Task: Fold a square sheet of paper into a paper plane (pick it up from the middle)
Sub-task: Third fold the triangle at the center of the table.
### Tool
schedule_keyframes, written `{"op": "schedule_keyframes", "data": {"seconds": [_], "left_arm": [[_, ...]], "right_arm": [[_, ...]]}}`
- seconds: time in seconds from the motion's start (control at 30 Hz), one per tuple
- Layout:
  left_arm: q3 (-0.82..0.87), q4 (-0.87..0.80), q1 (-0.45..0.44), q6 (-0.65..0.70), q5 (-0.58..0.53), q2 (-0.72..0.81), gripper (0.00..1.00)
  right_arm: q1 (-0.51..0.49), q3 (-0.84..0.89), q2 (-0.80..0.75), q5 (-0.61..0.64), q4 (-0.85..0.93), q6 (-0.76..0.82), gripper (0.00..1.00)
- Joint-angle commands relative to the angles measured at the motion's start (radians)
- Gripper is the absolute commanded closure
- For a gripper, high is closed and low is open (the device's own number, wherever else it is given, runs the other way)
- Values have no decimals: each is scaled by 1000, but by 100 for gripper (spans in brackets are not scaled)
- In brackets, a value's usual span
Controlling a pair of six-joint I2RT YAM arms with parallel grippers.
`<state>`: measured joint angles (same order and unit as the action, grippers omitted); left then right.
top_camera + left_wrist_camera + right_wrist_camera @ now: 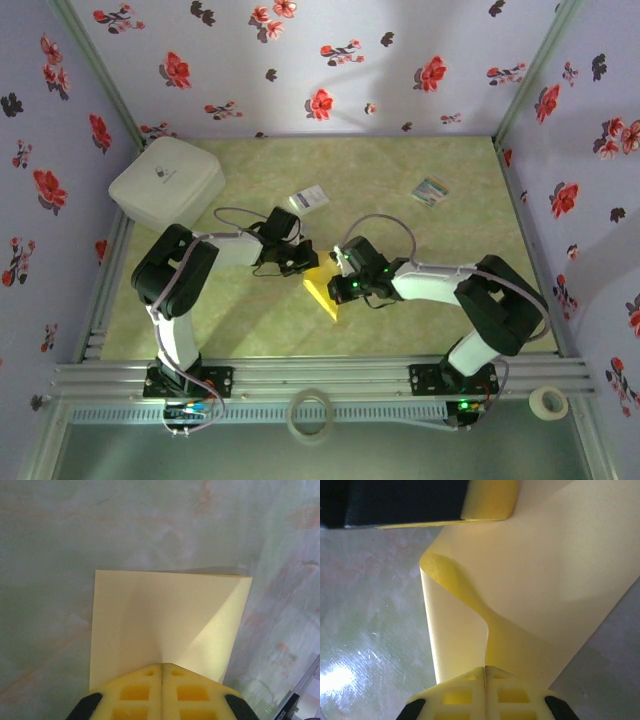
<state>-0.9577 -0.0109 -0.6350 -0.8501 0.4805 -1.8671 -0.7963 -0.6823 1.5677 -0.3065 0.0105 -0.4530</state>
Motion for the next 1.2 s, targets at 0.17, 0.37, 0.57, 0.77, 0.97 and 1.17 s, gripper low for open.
{"op": "schedule_keyframes", "data": {"seconds": [0.17, 0.37, 0.57, 0.77, 0.97, 1.17], "left_arm": [[10, -24, -6, 21, -1, 8, 96], [12, -24, -6, 19, -1, 10, 96], [11, -26, -6, 19, -2, 13, 96], [11, -27, -6, 20, -1, 15, 96], [13, -25, -6, 19, -2, 14, 96], [10, -26, -6, 21, -1, 17, 96]], "right_arm": [[6, -36, 28, 30, 28, 17, 100], [6, -43, 37, 29, 33, 20, 100], [7, -45, 39, 30, 39, 24, 100], [7, -42, 49, 33, 32, 22, 100], [7, -41, 67, 35, 39, 22, 100], [8, -34, 68, 39, 36, 22, 100]]}}
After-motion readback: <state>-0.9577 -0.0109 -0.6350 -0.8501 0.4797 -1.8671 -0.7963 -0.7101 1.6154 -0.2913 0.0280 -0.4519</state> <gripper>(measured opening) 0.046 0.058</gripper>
